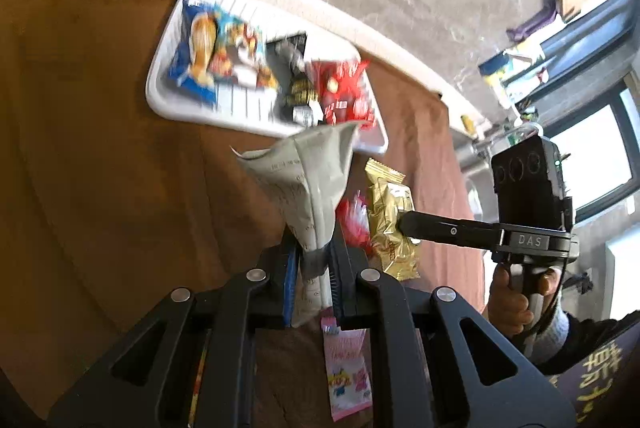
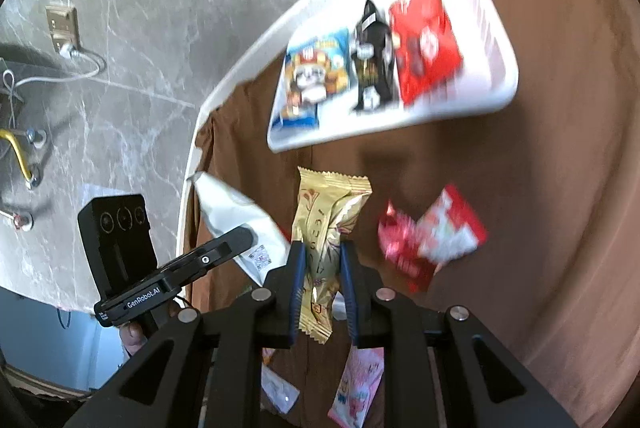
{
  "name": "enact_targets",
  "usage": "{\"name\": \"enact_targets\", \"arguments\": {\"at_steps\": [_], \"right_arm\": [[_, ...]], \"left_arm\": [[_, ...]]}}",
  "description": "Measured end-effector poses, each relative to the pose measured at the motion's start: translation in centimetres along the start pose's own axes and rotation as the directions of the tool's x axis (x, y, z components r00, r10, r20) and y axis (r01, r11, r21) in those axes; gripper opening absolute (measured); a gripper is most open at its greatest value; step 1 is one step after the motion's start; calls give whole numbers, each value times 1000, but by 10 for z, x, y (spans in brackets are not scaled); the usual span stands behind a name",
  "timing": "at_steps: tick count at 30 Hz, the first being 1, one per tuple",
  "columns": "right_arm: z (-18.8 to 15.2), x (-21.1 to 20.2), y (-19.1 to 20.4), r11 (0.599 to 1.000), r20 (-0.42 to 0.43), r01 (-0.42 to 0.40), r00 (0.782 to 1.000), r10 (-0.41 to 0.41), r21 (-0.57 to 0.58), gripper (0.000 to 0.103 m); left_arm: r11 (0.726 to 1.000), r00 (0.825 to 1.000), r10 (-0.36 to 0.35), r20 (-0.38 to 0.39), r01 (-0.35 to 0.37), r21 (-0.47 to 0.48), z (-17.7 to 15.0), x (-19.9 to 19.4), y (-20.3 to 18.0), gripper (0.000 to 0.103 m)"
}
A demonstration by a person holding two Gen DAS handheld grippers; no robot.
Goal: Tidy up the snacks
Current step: 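Carry both packets into the white tray and open both tools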
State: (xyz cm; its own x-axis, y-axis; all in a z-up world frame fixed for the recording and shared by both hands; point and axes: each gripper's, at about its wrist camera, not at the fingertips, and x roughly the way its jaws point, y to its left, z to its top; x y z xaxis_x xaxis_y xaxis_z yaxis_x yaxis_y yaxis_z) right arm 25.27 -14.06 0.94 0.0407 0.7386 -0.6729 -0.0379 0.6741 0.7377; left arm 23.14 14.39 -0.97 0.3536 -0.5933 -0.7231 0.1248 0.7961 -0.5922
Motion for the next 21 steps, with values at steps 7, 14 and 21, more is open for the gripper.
{"name": "enact_targets", "arguments": {"at_steps": [7,14,21], "right_arm": [[37,-12,2,999,70,25,997,-23,-23,20],[63,-14,3,999,103,34,994,-31,-34,20],[88,-6,-1,998,118,51,992,-46,-39,20]], "left_arm": [[1000,998,-12,58,11,9,53,-6,6,12],[1000,996,-24,88,23,15,111,-2,13,12],[999,997,-26,75,25,21,154,24,15,12]]}}
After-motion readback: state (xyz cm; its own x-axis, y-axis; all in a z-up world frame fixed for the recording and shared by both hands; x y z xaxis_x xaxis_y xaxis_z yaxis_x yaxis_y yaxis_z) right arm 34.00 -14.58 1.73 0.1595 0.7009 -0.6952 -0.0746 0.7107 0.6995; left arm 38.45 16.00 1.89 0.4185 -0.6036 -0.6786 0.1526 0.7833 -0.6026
